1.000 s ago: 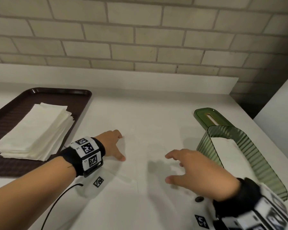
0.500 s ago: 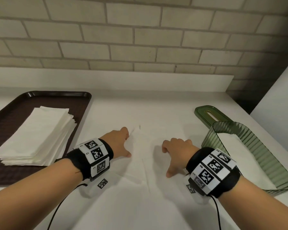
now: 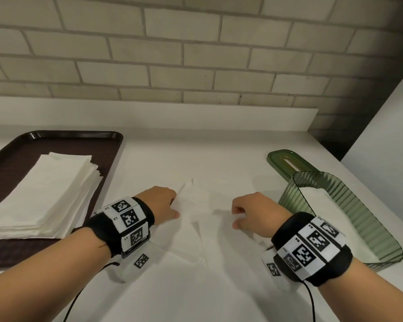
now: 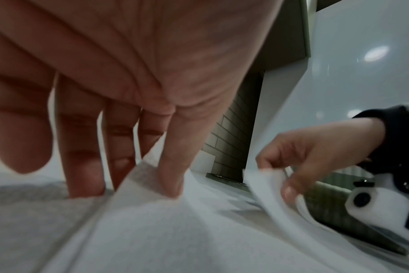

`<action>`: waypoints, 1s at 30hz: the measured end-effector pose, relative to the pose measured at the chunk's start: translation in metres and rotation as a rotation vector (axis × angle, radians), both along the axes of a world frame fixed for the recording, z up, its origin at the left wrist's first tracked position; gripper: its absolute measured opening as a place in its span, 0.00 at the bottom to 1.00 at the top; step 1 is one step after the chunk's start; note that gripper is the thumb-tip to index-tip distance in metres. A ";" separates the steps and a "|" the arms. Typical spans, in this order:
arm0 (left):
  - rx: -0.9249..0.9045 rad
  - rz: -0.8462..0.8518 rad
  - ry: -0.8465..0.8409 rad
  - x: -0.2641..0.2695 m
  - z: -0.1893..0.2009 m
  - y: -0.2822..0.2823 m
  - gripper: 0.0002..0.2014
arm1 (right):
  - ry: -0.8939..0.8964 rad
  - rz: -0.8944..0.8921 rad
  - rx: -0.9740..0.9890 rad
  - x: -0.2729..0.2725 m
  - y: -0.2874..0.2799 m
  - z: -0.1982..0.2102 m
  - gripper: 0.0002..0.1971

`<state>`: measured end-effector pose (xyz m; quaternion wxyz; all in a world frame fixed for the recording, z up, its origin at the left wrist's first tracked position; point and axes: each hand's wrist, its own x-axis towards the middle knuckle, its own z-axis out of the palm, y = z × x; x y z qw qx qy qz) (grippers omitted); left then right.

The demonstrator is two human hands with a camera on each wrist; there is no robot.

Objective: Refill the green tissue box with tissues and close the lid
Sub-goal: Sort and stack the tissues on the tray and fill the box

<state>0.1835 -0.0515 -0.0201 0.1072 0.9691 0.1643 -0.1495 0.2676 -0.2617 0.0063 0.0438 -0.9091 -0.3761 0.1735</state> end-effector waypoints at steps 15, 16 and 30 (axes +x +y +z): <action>-0.035 0.024 -0.010 -0.004 0.012 0.002 0.17 | 0.167 -0.298 0.701 0.020 -0.079 0.071 0.08; -0.045 0.028 -0.017 -0.005 0.013 0.003 0.17 | 0.220 -0.352 0.728 0.025 -0.090 0.072 0.09; -0.272 0.031 -0.279 -0.016 0.038 0.011 0.13 | 0.222 -0.697 0.621 0.060 -0.170 0.057 0.20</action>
